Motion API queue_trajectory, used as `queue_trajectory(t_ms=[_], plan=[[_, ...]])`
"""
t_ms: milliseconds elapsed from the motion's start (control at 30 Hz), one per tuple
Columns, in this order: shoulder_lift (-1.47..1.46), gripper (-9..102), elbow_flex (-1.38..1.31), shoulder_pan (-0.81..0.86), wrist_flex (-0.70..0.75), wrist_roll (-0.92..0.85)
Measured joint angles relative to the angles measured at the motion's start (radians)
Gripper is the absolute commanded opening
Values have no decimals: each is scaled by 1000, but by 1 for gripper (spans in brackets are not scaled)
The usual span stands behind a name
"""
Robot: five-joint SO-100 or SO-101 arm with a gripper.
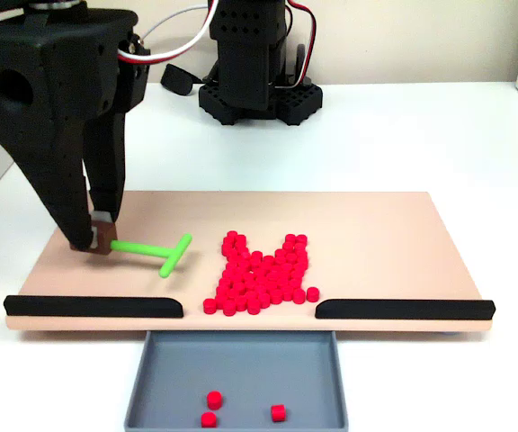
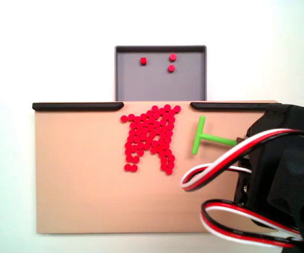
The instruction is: Gather the right side granules
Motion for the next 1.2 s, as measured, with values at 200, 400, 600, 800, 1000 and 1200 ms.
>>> queue_trajectory(t_ms=[200,400,600,800,1000,1200], plan=[[98,0,58,2,37,184],[298,0,227,-26,58,482],[488,0,379,-87,67,925],[638,0,506,-161,69,1355],[726,0,620,-225,66,1497],[762,0,672,-284,66,1582]])
